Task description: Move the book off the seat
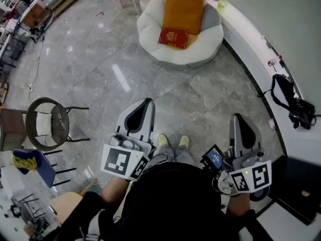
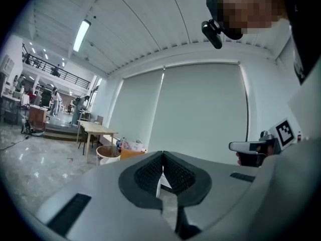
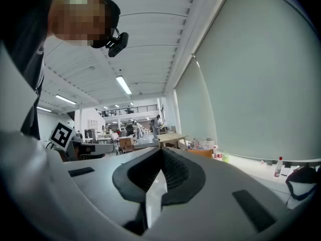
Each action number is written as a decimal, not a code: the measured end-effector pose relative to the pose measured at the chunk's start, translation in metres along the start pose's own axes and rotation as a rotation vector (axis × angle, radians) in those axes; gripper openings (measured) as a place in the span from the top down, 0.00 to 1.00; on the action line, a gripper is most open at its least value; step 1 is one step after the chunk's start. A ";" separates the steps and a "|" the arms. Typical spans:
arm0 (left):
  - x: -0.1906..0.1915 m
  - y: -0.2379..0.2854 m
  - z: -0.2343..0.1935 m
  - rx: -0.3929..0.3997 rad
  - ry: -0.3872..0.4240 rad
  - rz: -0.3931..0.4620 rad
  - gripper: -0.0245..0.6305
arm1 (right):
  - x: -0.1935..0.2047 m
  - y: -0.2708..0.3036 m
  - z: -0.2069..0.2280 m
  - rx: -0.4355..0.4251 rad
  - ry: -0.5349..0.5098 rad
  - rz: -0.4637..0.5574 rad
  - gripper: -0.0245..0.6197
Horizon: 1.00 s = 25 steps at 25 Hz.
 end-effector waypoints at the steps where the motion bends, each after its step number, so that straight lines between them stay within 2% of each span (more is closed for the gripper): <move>1: -0.001 0.000 0.000 0.010 0.001 0.002 0.94 | -0.002 0.004 -0.003 -0.003 -0.004 0.008 0.95; 14: -0.004 -0.020 -0.016 0.027 0.002 0.004 0.94 | -0.001 0.037 -0.032 -0.003 0.013 0.005 0.95; 17: -0.004 -0.025 -0.027 0.036 -0.014 0.002 0.94 | -0.003 0.049 -0.043 -0.012 0.040 0.009 0.95; 22: 0.000 -0.030 -0.043 0.009 0.035 -0.014 0.94 | 0.000 0.063 -0.053 -0.011 0.137 0.027 0.95; 25: -0.002 -0.030 -0.053 0.003 0.030 -0.017 0.94 | 0.002 0.070 -0.062 -0.017 0.161 0.028 0.95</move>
Point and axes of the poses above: the fingertips, and each gripper's own axes: y forward along the fingers, z to its right, x out of its underside, the point moved 5 cm from there along -y, backward along the fingers, and after that the axes turned 7 degrees about x, right-handed, at the moved point
